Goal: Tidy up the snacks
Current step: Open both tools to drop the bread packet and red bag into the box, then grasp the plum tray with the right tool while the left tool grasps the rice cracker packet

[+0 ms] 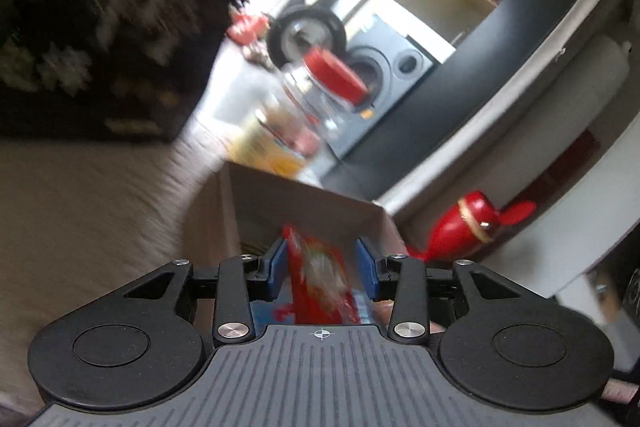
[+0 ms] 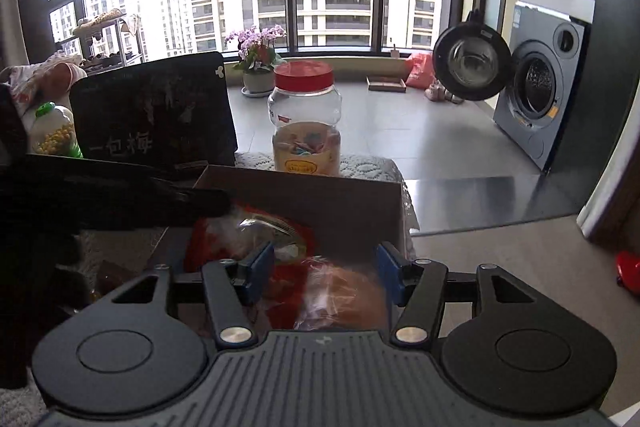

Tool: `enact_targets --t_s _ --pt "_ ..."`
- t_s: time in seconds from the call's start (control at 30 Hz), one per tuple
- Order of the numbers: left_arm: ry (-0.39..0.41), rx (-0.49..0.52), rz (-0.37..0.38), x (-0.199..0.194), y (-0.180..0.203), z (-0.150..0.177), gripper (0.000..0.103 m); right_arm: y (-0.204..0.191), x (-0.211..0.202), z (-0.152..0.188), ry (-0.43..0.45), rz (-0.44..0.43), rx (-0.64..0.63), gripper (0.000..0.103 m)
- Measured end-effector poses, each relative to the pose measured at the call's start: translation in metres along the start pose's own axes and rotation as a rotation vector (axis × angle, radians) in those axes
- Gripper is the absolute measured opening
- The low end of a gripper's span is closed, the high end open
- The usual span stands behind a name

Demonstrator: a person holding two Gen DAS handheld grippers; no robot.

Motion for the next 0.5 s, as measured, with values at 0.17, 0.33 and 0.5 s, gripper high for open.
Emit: enact_targets --t_s 0.17,0.33,0.5 --pt "0.071 0.107 -0.104 -0.060 -0.013 0.000 0.042 -0.015 -0.003 0.001 -0.023 -0.027 -0.005 0.060" --pt "0.138 0.150 -0.411 -0.128 -0.063 0.000 0.042 -0.065 -0.002 0.000 -0.046 -0.123 -0.042 0.060" --pt "0.046 0.077 -0.518 -0.165 -0.112 0.028 0.042 -0.151 0.017 0.010 -0.109 -0.258 -0.138 0.060"
Point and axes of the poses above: each gripper's, at about its wrist camera, not at the fingertips, and x roughly the way its jaws point, y to its right, z to its underside, the point moved 7 cm from there along x, roughly the way its jaws point, and after that the axes turned 3 degrees about x, right-handed, at the moved point
